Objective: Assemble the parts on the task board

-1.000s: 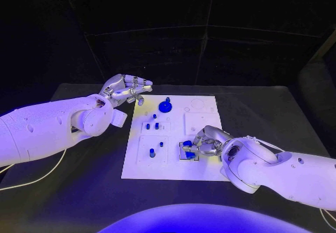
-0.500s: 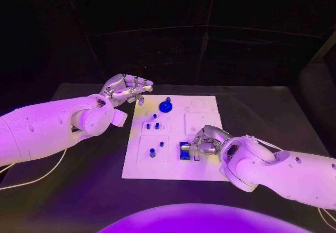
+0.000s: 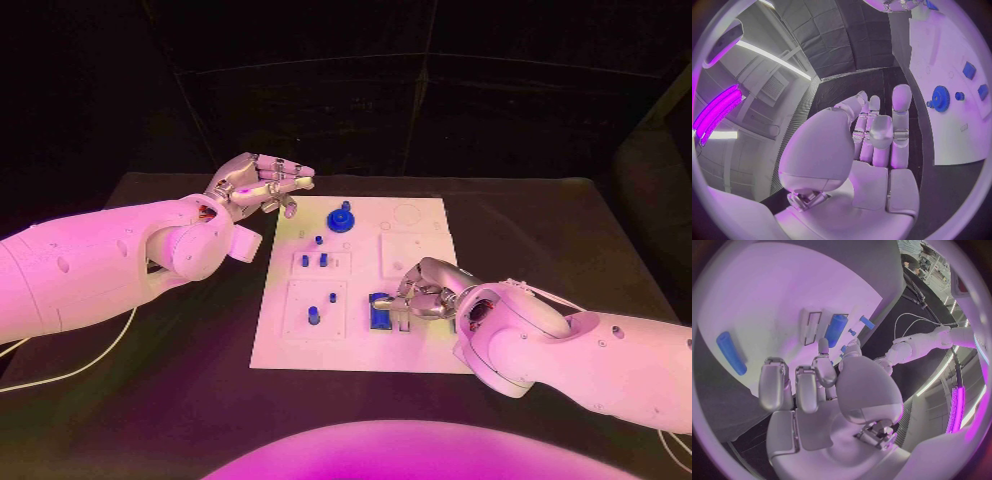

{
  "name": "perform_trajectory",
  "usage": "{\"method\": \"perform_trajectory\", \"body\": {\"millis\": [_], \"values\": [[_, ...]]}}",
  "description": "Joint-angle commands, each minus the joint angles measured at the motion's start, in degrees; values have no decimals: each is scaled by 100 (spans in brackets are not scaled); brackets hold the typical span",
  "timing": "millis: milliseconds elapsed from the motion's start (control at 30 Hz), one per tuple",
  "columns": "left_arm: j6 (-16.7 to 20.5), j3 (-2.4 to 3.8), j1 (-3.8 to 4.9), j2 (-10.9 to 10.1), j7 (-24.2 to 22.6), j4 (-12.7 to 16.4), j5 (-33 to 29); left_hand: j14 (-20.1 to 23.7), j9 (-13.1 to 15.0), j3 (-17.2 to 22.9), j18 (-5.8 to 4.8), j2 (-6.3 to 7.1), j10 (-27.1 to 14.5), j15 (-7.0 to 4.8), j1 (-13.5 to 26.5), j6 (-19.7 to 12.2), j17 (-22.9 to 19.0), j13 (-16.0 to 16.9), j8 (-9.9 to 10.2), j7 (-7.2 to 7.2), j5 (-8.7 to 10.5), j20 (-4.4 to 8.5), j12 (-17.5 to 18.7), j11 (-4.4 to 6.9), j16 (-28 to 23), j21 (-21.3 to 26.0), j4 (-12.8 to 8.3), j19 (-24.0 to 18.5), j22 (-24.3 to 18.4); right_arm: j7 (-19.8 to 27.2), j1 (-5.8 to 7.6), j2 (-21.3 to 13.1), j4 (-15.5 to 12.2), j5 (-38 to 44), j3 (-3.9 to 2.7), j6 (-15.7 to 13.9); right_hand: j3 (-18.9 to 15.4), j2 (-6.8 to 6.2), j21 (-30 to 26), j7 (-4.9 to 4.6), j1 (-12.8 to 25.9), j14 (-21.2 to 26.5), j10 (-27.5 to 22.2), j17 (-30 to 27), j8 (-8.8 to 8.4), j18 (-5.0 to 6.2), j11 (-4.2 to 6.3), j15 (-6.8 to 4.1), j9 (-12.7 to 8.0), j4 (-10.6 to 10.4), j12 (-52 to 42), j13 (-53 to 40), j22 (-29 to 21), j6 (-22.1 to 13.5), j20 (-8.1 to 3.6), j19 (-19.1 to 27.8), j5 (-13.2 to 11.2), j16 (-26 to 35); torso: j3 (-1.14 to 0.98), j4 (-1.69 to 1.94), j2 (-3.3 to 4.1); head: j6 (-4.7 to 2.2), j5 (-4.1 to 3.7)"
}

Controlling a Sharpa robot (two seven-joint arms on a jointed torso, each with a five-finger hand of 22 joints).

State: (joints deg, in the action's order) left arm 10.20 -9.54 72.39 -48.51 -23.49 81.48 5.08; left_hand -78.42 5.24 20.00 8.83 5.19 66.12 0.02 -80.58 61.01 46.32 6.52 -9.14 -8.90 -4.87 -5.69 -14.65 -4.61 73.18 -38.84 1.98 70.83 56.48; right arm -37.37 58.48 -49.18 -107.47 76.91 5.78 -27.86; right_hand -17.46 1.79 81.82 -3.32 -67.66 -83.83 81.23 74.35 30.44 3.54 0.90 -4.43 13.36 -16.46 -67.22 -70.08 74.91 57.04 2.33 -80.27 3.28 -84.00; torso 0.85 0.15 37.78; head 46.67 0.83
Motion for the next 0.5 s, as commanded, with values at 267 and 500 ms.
{"method": "perform_trajectory", "body": {"millis": [267, 500], "values": [[-44, 3, 8, -38, -27, 33, -15, 31, -9, 11, 100, -17, -30, -2, 28, -54, 4, 9, -34, 0, -7, -20, -31, -1, -38, 25, 18, -19, -7, 716, 61, -855, -423, -35, -9, -335, 156, 81, -45, -149, -849, -348, -87, 15, -267, -9, -118, 95, -38, 182, 119, 13, 97, -372, 64, 64, 916, 29, 5, -18, -9, -29, -113], [-37, 3, 8, -32, -27, 66, -15, 31, -9, 11, 100, -17, -30, -2, 28, -54, 4, 9, -34, 0, -7, -20, -31, -1, -38, 25, 18, -19, -7, 701, 90, -1559, -594, 85, -7, -177, 117, 100, -77, -225, -977, -335, -130, -36, -536, 1, -182, 149, -126, 167, 227, 67, 57, -473, 117, 99, 1205, 59, 10, -47, -13, -43, -237]]}}
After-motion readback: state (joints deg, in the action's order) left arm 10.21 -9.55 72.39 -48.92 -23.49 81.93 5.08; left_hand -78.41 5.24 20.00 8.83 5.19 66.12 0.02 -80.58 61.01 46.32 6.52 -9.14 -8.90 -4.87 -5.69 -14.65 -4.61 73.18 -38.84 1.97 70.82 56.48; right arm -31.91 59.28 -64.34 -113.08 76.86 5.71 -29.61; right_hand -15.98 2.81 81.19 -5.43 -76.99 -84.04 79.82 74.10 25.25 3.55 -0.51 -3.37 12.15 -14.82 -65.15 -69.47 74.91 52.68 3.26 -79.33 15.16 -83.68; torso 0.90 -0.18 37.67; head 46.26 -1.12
